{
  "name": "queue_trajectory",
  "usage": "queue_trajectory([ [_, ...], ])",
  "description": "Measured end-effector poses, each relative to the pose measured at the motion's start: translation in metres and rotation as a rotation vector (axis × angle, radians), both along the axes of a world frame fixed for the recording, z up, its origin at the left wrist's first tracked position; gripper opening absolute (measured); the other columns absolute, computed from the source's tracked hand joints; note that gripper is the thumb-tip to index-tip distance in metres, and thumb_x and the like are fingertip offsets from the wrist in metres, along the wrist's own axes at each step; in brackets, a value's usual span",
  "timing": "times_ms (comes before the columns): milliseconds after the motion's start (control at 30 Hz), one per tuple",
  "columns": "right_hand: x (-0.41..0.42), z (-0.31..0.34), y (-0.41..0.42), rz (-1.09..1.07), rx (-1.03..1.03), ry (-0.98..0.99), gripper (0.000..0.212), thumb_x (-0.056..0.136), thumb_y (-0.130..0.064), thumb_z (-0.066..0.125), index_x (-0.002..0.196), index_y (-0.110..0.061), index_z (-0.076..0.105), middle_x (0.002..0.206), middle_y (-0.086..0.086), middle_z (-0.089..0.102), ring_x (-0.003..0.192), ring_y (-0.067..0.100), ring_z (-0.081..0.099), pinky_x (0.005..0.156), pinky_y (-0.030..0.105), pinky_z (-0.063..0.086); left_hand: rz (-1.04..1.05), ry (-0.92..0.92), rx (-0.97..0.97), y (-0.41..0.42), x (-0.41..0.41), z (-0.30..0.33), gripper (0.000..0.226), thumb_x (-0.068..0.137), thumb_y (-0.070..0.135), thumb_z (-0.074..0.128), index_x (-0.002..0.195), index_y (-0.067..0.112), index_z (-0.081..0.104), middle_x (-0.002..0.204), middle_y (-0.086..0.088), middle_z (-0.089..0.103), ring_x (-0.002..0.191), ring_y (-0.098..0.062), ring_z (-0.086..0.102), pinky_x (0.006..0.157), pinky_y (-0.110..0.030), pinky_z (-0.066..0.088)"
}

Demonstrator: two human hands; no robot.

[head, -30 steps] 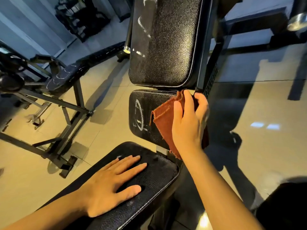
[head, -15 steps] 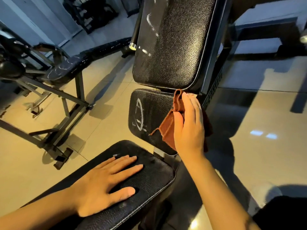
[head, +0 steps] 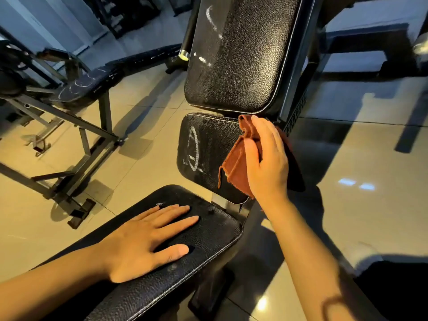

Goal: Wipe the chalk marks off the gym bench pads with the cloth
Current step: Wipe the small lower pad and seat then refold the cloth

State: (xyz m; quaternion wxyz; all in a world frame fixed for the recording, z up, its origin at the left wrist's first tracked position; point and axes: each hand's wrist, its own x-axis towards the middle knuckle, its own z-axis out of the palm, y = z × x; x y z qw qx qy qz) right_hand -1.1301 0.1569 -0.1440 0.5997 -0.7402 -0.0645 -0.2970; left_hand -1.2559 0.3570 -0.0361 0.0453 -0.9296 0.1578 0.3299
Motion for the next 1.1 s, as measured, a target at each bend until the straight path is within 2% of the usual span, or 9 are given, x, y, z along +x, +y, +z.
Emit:
queue_trajectory([
  [133, -0.023, -0.020, 0.025, -0.104, -0.101, 0.005, 0.050, 0.104, -0.030, 0.036, 0.145, -0.001, 0.034, 0.154, 0.016, 0.029, 0.146, 0.024, 0.018, 0.121, 0.024, 0.011, 0.006, 0.003, 0.000, -0.002, -0.001, 0.001, 0.081, 0.058, 0.093, -0.018, 0.134, 0.068, -0.008, 0.146, 0.038, -0.024, 0.125, 0.021, -0.035, 0.102, -0.007, -0.027],
  [233, -0.042, -0.048, 0.032, -0.095, -0.280, -0.015, 0.053, 0.105, -0.041, 0.022, 0.148, -0.010, 0.022, 0.157, 0.008, 0.006, 0.149, 0.017, -0.004, 0.121, 0.024, 0.001, 0.011, 0.014, -0.010, -0.003, 0.001, 0.004, 0.083, 0.056, 0.093, -0.018, 0.134, 0.069, -0.007, 0.144, 0.040, -0.023, 0.123, 0.023, -0.035, 0.100, -0.006, -0.028],
  [333, -0.040, -0.049, 0.026, -0.085, -0.322, -0.016, 0.054, 0.105, -0.042, 0.021, 0.148, -0.010, 0.021, 0.157, 0.010, 0.004, 0.148, 0.020, -0.003, 0.120, 0.022, -0.001, 0.004, 0.011, -0.008, -0.004, 0.000, 0.003, 0.084, 0.055, 0.094, -0.019, 0.134, 0.069, -0.006, 0.145, 0.039, -0.022, 0.124, 0.022, -0.034, 0.102, -0.007, -0.027],
  [400, -0.038, -0.046, 0.024, -0.105, -0.386, -0.018, 0.053, 0.105, -0.040, 0.022, 0.148, -0.009, 0.021, 0.157, 0.013, 0.006, 0.148, 0.025, 0.000, 0.121, 0.034, 0.007, 0.002, 0.006, -0.006, -0.003, 0.000, 0.002, 0.081, 0.057, 0.094, -0.018, 0.133, 0.069, -0.008, 0.147, 0.038, -0.023, 0.125, 0.021, -0.034, 0.103, -0.008, -0.026],
  [500, -0.031, -0.048, 0.019, -0.106, -0.795, -0.058, 0.055, 0.105, -0.027, 0.023, 0.154, -0.007, 0.010, 0.159, 0.016, 0.015, 0.149, 0.034, 0.004, 0.118, 0.053, 0.007, -0.003, 0.011, -0.008, -0.002, 0.000, 0.002, 0.074, 0.062, 0.091, -0.013, 0.133, 0.070, -0.010, 0.146, 0.037, -0.025, 0.122, 0.022, -0.036, 0.098, -0.006, -0.028],
  [667, -0.045, -0.025, 0.014, -0.193, -0.905, -0.046, 0.064, 0.090, -0.030, 0.051, 0.147, -0.008, 0.033, 0.155, 0.006, 0.024, 0.142, 0.041, 0.005, 0.112, 0.054, 0.007, -0.005, 0.006, 0.000, 0.001, 0.001, 0.003, 0.072, 0.065, 0.087, -0.010, 0.135, 0.067, -0.012, 0.150, 0.032, -0.025, 0.127, 0.017, -0.035, 0.105, -0.013, -0.025],
  [767, -0.044, -0.030, 0.002, -0.083, -1.256, -0.169, 0.072, 0.090, -0.038, 0.058, 0.148, -0.004, 0.033, 0.155, 0.014, 0.030, 0.143, 0.036, 0.018, 0.119, 0.048, 0.003, 0.010, 0.021, 0.003, -0.003, 0.001, -0.002, 0.073, 0.070, 0.081, -0.005, 0.140, 0.062, -0.011, 0.153, 0.027, -0.022, 0.133, 0.011, -0.032, 0.108, -0.018, -0.022],
  [900, -0.031, -0.018, -0.005, 0.098, -1.602, -0.272, 0.081, 0.090, -0.056, 0.049, 0.150, -0.005, 0.030, 0.156, 0.015, 0.030, 0.145, 0.030, 0.025, 0.119, 0.042, 0.003, 0.009, 0.009, 0.012, 0.001, 0.001, -0.003, 0.079, 0.070, 0.079, -0.004, 0.145, 0.055, -0.008, 0.156, 0.022, -0.018, 0.138, 0.004, -0.026, 0.110, -0.021, -0.020],
  [1100, 0.008, 0.030, 0.025, -0.130, -1.434, -0.114, 0.074, 0.093, -0.049, 0.047, 0.149, -0.004, 0.031, 0.155, 0.017, 0.031, 0.144, 0.031, 0.029, 0.118, 0.043, 0.017, 0.046, 0.021, -0.033, 0.002, 0.000, -0.006, 0.080, 0.073, 0.080, 0.002, 0.148, 0.051, 0.000, 0.160, 0.018, -0.010, 0.142, 0.002, -0.016, 0.117, -0.028, -0.014],
])
